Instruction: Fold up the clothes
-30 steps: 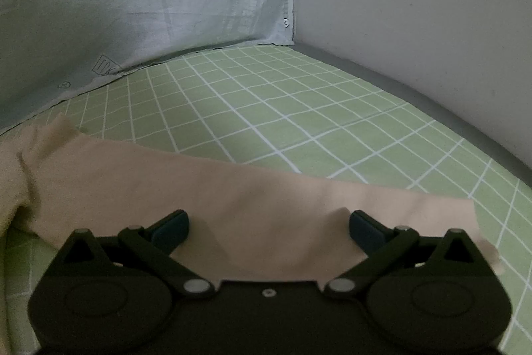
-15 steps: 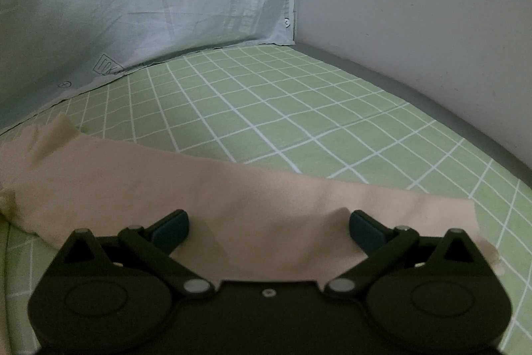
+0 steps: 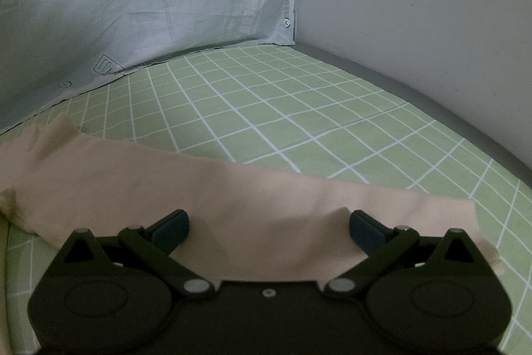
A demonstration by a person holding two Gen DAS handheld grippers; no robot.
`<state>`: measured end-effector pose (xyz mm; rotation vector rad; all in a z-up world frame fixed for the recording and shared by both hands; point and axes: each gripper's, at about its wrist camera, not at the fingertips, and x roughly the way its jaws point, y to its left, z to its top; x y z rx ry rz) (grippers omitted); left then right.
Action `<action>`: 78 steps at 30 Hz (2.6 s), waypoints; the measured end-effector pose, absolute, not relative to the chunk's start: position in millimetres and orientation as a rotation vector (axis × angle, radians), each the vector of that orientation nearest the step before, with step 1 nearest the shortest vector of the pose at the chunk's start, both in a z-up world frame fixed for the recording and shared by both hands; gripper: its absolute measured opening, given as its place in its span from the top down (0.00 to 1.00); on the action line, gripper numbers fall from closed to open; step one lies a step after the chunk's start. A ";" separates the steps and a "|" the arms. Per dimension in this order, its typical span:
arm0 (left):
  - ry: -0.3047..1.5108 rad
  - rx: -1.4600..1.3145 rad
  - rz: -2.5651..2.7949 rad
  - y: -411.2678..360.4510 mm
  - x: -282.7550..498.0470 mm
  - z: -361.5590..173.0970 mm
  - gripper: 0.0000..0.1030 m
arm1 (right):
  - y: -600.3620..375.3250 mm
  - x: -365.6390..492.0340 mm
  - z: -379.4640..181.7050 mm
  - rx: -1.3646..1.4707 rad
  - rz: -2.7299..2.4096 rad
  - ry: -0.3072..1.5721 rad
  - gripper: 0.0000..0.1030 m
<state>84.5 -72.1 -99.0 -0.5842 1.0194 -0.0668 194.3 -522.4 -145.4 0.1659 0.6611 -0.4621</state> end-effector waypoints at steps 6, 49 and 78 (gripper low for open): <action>1.051 -0.585 -0.027 -59.8 76.4 -107.8 0.99 | -521.3 194.2 -145.4 0.165 -0.465 0.661 0.00; 1.211 -0.304 -0.044 -82.1 106.8 -93.3 0.52 | -520.9 193.7 -145.8 0.170 -0.467 0.661 0.00; 1.286 0.104 -0.135 -142.2 251.1 -136.0 0.02 | -584.0 155.6 -141.2 0.302 -0.746 0.674 0.00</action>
